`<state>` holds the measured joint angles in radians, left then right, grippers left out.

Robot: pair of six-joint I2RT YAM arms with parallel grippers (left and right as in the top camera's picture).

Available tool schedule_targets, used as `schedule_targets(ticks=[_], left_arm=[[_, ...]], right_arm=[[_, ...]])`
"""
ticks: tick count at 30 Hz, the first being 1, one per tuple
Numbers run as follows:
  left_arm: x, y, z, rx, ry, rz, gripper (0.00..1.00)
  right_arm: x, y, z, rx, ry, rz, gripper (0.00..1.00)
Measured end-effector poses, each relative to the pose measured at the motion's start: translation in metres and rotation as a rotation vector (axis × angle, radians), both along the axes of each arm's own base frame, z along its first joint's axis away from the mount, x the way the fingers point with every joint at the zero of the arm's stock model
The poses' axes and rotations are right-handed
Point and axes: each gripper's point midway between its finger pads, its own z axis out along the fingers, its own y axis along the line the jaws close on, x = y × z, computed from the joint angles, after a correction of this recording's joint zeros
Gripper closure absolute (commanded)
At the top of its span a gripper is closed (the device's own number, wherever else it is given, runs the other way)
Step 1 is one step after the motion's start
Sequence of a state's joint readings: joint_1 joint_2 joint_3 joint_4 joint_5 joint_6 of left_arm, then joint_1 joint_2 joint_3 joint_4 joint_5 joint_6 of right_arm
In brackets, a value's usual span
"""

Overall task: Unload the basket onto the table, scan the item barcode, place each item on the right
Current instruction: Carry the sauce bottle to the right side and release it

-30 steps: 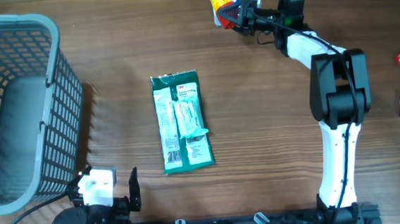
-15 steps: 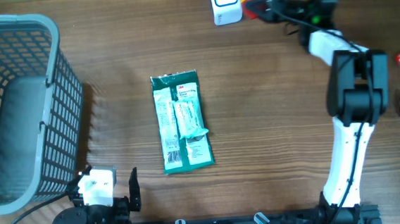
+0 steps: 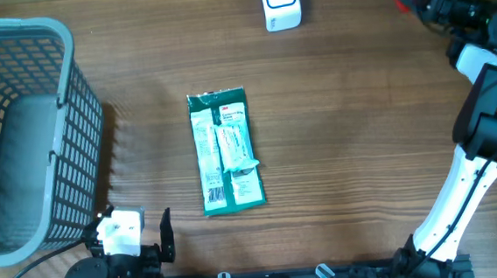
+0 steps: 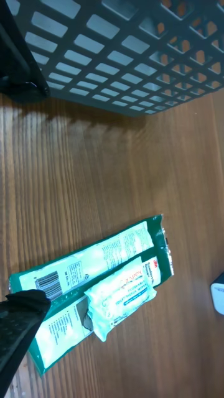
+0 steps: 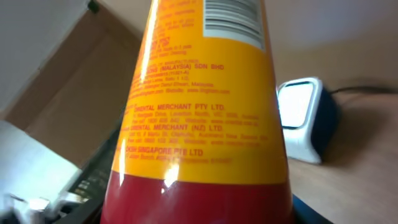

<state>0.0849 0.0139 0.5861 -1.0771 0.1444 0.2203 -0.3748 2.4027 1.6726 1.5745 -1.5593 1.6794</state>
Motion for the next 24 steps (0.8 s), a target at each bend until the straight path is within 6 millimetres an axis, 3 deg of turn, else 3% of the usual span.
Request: schedule_targets(ticks=[4,7,10,14,16,19,22,24], left_arm=[[0.000,0.000,0.000,0.000,0.000,0.000,0.00],[0.000,0.000,0.000,0.000,0.000,0.000,0.00],[0.000,0.000,0.000,0.000,0.000,0.000,0.00],[0.000,0.000,0.000,0.000,0.000,0.000,0.00],[0.000,0.000,0.000,0.000,0.000,0.000,0.00],[0.000,0.000,0.000,0.000,0.000,0.000,0.00],[0.000,0.000,0.000,0.000,0.000,0.000,0.00],[0.000,0.000,0.000,0.000,0.000,0.000,0.00]], right_arm=[[-0.010,0.018,0.037,0.020,0.050,0.030,0.84],[-0.028,0.033,0.089,-0.001,-0.007,0.047,0.84],[-0.062,0.050,0.155,-0.042,-0.119,0.058,0.83],[-0.095,0.065,0.213,-0.068,-0.193,0.068,0.83],[-0.100,0.069,0.238,-0.073,-0.210,0.072,0.83],[-0.090,0.066,0.257,-0.044,-0.146,0.064,0.83],[-0.060,0.056,0.257,0.038,-0.019,-0.050,0.83],[-0.022,0.034,0.230,0.026,0.072,-0.302,0.85]])
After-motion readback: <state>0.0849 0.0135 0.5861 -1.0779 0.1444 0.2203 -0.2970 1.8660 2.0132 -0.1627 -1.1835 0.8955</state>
